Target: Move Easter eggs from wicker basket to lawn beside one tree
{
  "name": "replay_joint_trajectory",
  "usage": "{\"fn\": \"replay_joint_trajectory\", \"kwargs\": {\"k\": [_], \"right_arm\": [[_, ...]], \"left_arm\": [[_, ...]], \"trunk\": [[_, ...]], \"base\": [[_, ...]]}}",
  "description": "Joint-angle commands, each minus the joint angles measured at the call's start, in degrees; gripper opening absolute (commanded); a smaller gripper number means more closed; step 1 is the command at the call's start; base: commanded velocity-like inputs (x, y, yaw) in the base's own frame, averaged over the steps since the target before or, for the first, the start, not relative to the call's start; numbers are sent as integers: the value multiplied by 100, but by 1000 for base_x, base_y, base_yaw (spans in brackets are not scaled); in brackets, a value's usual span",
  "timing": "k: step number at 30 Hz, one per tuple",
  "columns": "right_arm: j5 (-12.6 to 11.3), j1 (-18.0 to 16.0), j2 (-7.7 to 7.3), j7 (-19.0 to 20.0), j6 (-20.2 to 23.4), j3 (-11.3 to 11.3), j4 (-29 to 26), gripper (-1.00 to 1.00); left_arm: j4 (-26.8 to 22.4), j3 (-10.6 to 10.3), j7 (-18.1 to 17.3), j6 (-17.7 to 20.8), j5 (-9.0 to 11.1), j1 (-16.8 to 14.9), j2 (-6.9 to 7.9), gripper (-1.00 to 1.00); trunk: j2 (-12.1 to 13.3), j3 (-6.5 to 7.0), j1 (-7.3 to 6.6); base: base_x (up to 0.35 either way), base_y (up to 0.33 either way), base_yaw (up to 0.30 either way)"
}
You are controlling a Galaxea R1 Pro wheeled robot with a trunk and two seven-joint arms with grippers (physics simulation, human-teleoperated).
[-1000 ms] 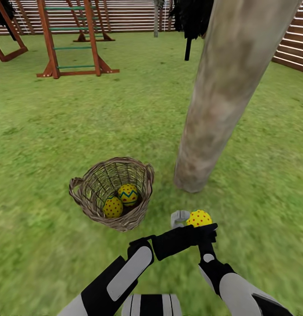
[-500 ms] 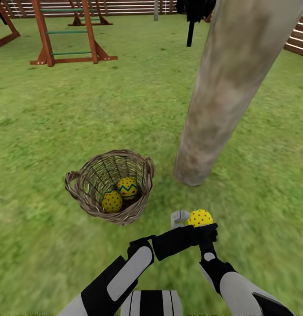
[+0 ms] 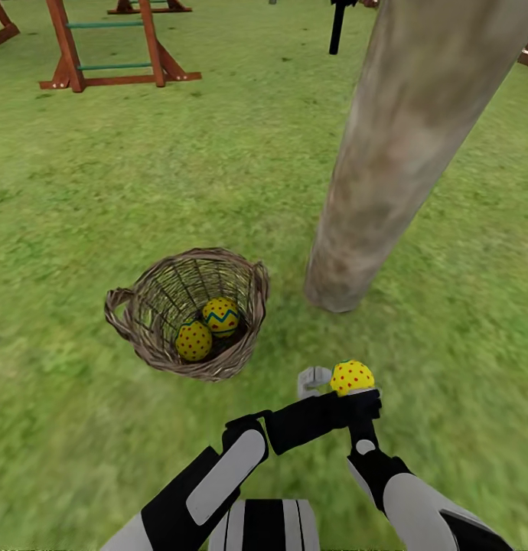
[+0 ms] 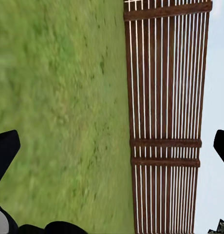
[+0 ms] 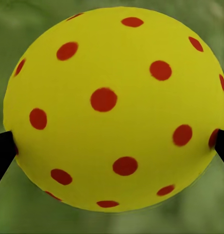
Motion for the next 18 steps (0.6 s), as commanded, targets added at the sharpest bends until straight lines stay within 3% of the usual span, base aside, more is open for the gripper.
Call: {"fn": "replay_joint_trajectory", "kwargs": {"k": [1, 8, 14, 18], "right_arm": [[59, -2, 3, 0, 217, -30, 45, -100], [70, -2, 6, 0, 213, -30, 52, -100], [144, -2, 26, 5, 256, 4, 62, -100], [162, -2, 22, 16, 578, 20, 55, -100]], "left_arm": [[1, 1, -5, 24, 38, -3, -6, 100], [-6, 3, -16, 17, 38, 7, 0, 100], [-7, 2, -31, 15, 38, 15, 0, 100], [-8, 2, -31, 15, 38, 16, 0, 100]], "trunk": [[-2, -27, 3], [-11, -182, 22], [-11, -182, 22], [-11, -182, 22]], "base": [[0, 0, 0], [0, 0, 0], [0, 0, 0], [0, 0, 0]]}}
